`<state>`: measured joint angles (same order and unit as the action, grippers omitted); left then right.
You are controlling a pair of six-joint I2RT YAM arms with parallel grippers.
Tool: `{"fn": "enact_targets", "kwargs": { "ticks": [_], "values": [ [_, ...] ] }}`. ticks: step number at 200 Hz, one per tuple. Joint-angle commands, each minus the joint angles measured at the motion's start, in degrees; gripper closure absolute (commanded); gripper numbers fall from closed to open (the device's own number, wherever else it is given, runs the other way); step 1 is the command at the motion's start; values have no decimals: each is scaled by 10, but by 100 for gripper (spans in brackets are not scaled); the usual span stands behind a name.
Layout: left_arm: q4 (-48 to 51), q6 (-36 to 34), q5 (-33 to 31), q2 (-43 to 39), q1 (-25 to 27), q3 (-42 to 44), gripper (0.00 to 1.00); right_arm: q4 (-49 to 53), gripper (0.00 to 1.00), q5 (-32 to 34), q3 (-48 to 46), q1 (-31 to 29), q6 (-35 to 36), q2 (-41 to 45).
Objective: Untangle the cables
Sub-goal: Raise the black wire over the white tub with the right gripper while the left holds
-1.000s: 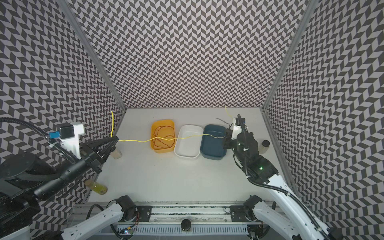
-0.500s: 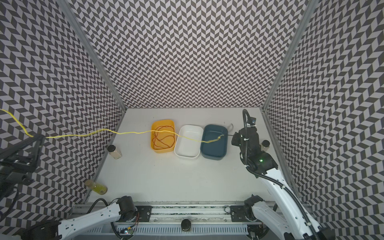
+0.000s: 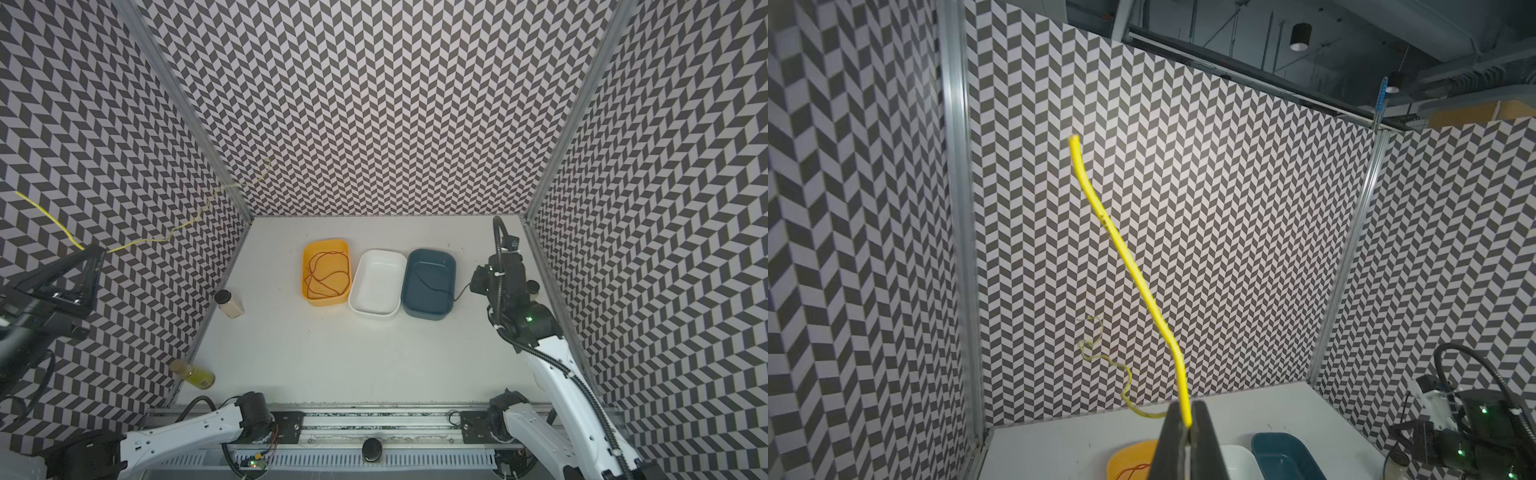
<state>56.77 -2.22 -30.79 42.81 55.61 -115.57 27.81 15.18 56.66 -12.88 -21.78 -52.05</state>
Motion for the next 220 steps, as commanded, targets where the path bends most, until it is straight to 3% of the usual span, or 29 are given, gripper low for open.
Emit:
{"fn": "enact_targets", "kwargs": {
  "ticks": [1,29,60,81,135,167,220],
  "values": [
    [2,14,28,23,2,15,100,-8,100,-91,61,-14,17,15],
    [-1,14,17,23,2,49,100,13,100,-185,129,-46,19,-21],
    [0,18,5,12,2,85,100,41,100,-162,231,-134,74,-75],
    [11,20,-2,10,3,89,100,61,100,-183,316,-154,84,-124],
    [37,9,11,16,0,56,100,118,100,-163,529,-218,138,-246],
    [51,12,31,22,-4,47,100,122,100,-124,565,-250,173,-287],
    [51,14,63,23,-19,33,100,75,100,-124,529,-256,197,-328]
  ]
}}
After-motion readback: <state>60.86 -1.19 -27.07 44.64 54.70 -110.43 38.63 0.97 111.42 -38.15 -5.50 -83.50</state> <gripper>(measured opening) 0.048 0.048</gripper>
